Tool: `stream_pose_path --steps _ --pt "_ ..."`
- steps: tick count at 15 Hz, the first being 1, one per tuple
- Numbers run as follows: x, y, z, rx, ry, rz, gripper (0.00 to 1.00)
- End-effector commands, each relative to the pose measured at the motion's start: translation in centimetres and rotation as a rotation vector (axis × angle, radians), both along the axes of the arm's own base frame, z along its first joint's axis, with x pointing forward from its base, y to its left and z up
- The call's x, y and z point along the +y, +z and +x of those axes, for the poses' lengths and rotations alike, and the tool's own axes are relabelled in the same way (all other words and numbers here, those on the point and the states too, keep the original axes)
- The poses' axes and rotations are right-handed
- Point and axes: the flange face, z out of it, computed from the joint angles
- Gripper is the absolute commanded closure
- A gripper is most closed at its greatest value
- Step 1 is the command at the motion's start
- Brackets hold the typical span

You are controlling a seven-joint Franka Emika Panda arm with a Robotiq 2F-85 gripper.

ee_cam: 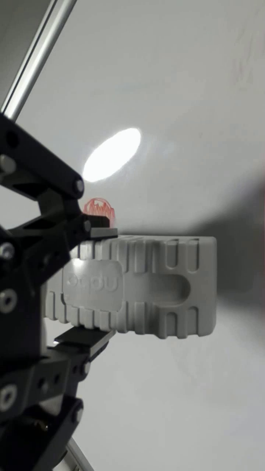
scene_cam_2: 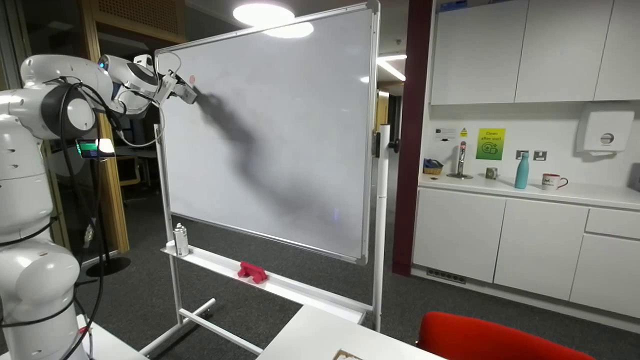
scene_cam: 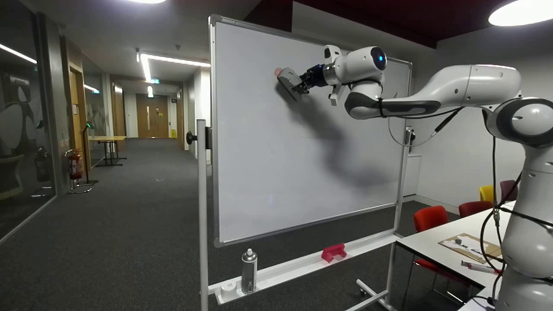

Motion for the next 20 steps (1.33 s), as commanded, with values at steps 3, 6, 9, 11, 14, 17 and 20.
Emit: stream_pose_path --steps 3,6,9,11,14,17,20 --pt "1.4 2.4 1.6 -0.102 0.031 -0.056 0.68" --pt "2.3 3.8 1.7 -0.183 0.046 -0.089 0.68" --pt "2.7 5.4 1.7 -0.272 0.054 -0.154 0.68" --pt "2.7 6.4 1.8 -0.316 0.045 -0.174 0.68" --pt "2.6 7.6 2.1 -0.366 0.031 -0.207 0.68" --pt "1.5 7.2 3.8 -0.367 0.007 -0.243 0.68" --pt "0.8 5.4 6.0 -0.333 -0.009 -0.273 0.68"
